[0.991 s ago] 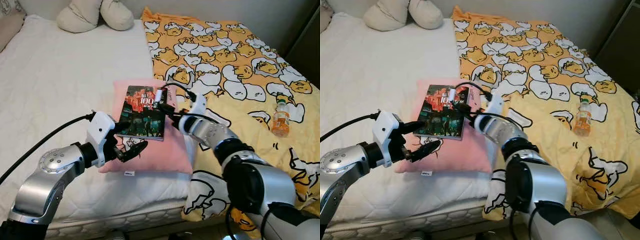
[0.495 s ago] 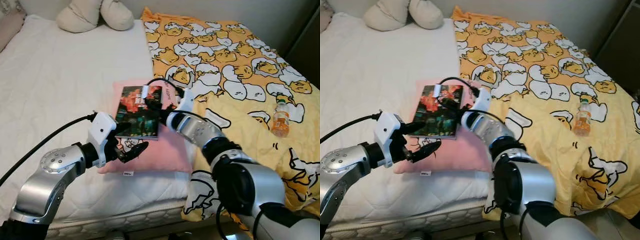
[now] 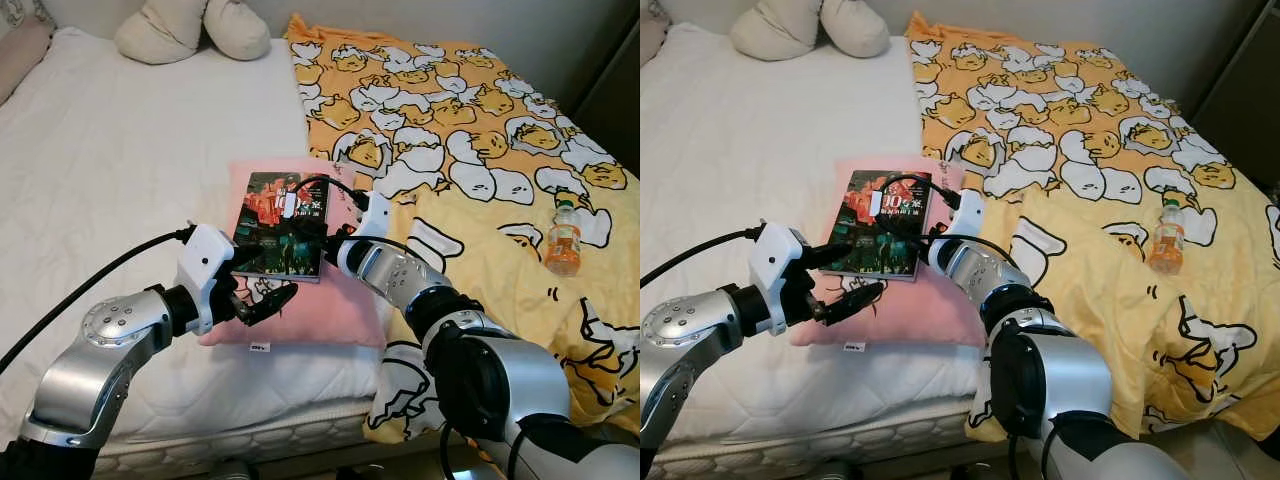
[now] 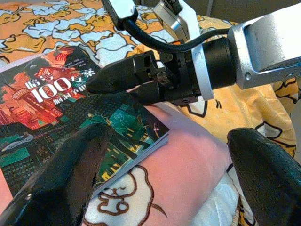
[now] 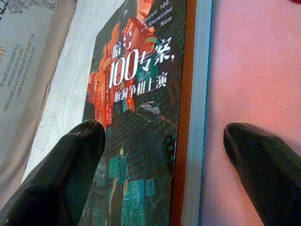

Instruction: Clean up the room

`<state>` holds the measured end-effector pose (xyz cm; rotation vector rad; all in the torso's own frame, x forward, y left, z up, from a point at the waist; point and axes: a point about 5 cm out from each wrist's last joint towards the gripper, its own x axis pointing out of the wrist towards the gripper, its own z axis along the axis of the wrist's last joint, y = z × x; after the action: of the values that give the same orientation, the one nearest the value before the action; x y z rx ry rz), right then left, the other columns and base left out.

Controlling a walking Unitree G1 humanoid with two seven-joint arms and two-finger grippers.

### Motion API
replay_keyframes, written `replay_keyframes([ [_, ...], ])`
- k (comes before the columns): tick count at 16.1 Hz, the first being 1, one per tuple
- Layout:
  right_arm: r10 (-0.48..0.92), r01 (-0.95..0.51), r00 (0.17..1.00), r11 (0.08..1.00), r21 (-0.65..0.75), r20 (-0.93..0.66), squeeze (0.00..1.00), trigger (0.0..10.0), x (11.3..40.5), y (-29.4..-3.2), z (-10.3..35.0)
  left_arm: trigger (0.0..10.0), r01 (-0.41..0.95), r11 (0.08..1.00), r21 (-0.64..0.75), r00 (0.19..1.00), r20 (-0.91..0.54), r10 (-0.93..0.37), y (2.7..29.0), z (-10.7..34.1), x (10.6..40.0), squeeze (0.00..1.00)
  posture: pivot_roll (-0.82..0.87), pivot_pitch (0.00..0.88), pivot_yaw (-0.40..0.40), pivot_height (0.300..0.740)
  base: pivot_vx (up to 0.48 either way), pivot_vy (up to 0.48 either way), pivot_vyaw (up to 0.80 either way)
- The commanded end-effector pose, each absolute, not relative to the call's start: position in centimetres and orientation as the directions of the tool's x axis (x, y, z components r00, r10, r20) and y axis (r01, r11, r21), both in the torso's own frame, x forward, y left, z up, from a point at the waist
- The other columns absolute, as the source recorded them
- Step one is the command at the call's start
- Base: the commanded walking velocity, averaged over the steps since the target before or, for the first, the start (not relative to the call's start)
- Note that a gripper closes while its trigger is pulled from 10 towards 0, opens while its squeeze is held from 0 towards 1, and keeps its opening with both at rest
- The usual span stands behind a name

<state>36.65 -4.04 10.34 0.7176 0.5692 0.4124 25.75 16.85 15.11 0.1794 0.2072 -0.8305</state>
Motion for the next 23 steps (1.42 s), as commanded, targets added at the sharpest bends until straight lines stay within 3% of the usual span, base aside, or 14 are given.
replay_keyframes([
  [1, 0.514, -0.144, 0.776, 0.709, 0.691, -0.366, 0.00, 10.0, 36.5, -4.5, 9.8, 10.0, 0.751, 0.655, 0.086, 0.653, -0.250, -0.715, 16.6, 15.2, 26.0, 0.00, 0.11, 0.029, -0.096, 0.732, 0.000, 0.000, 0.00],
  [13, 0.543, -0.168, 0.766, 0.686, 0.708, -0.344, 0.00, 10.0, 36.0, -3.1, 9.5, 10.0, 0.749, 0.657, 0.090, 0.656, -0.247, -0.714, 16.6, 15.3, 26.1, 0.00, 0.12, 0.031, -0.106, 0.732, 0.000, 0.000, 0.00],
  [14, 0.543, -0.169, 0.762, 0.693, 0.701, -0.353, 0.00, 3.5, 35.9, -3.1, 9.3, 10.0, 0.748, 0.657, 0.089, 0.656, -0.246, -0.713, 16.6, 15.3, 26.1, 0.00, 0.12, 0.032, -0.108, 0.732, 0.000, 0.000, 0.00],
  [15, 0.544, -0.169, 0.758, 0.696, 0.698, -0.359, 0.00, 0.0, 35.7, -3.1, 9.2, 10.0, 0.748, 0.657, 0.089, 0.656, -0.246, -0.713, 16.6, 15.3, 26.1, 0.00, 0.12, 0.032, -0.108, 0.732, 0.000, 0.000, 0.00],
  [23, 0.547, -0.174, 0.740, 0.717, 0.675, -0.391, 0.00, 0.0, 35.1, -3.2, 8.1, 10.0, 0.751, 0.656, 0.083, 0.652, -0.252, -0.715, 16.4, 15.0, 26.0, 0.00, 0.12, 0.035, -0.106, 0.732, 0.000, 0.000, 0.00],
])
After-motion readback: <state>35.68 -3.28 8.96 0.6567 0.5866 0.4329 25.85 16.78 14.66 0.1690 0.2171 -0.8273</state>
